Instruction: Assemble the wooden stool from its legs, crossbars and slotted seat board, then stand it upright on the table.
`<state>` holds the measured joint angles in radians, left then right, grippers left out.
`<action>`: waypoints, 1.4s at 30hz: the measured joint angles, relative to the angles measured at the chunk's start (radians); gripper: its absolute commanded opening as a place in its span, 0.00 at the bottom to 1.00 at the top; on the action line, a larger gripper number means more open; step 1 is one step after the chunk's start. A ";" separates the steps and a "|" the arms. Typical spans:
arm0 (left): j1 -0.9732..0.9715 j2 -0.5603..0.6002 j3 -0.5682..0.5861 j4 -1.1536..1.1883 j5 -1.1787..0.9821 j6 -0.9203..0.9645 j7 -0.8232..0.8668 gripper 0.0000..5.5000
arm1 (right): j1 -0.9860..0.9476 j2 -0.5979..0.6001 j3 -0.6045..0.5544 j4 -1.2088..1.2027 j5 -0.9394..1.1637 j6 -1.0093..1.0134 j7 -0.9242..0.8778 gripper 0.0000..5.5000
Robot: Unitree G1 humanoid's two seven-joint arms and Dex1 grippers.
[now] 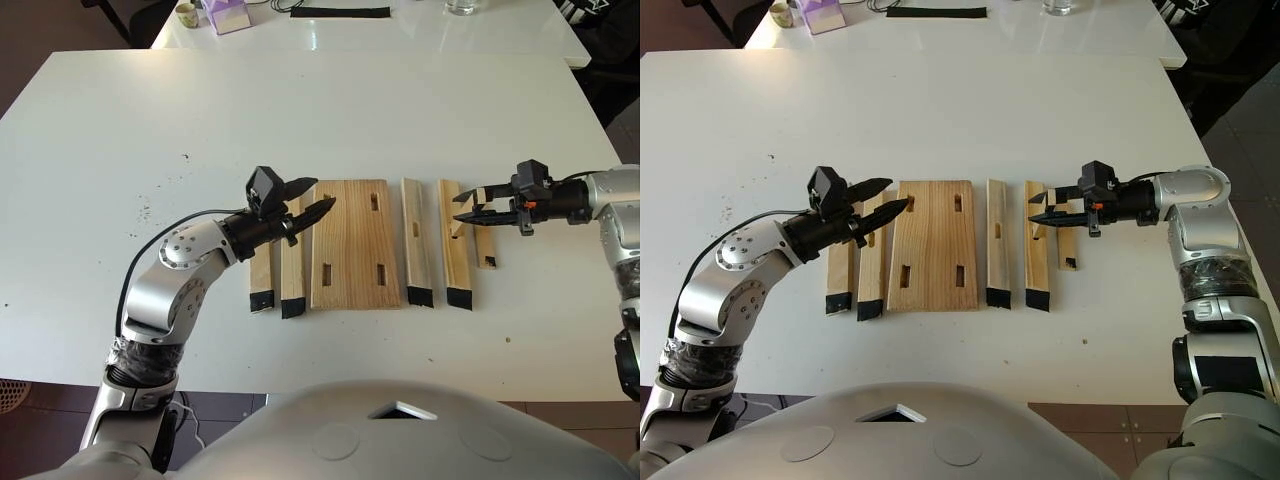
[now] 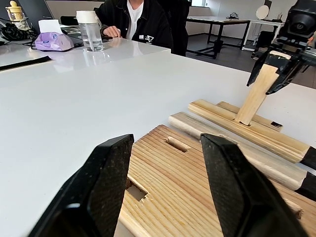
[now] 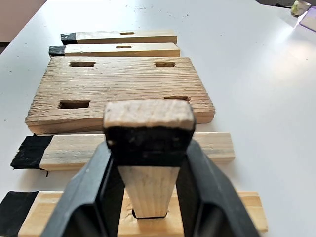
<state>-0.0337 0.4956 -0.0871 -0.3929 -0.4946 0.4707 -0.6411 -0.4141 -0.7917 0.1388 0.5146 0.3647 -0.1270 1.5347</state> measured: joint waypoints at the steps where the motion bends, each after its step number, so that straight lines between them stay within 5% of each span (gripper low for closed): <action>1: -0.001 0.000 -0.001 0.001 0.000 0.001 -0.001 0.46 | -0.001 0.001 0.001 0.010 0.000 -0.018 0.000 0.24; 11: -0.002 0.005 -0.016 0.001 0.003 0.016 -0.024 0.46 | 0.006 0.002 0.015 0.058 0.012 -0.109 -0.012 0.24; 19: -0.028 0.016 -0.034 0.013 0.034 0.019 -0.039 0.46 | 0.059 0.066 0.061 0.228 -0.106 -0.160 -0.138 0.50; 24: -0.028 0.017 -0.035 0.021 0.043 0.019 -0.047 0.46 | 0.056 0.089 0.039 0.231 -0.107 -0.178 -0.159 0.50; 35: 0.010 0.006 -0.034 0.008 0.061 0.003 -0.036 0.46 | 0.175 -0.010 -0.183 -0.482 0.169 0.316 -0.229 0.50; 42: 0.018 0.004 -0.034 0.002 0.066 -0.005 -0.037 0.46 | 0.165 -0.001 -0.268 -0.717 0.304 0.480 -0.362 0.50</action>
<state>-0.0160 0.4992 -0.1214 -0.3907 -0.4289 0.4655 -0.6784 -0.2494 -0.7930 -0.1290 -0.2026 0.6685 0.3526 1.1726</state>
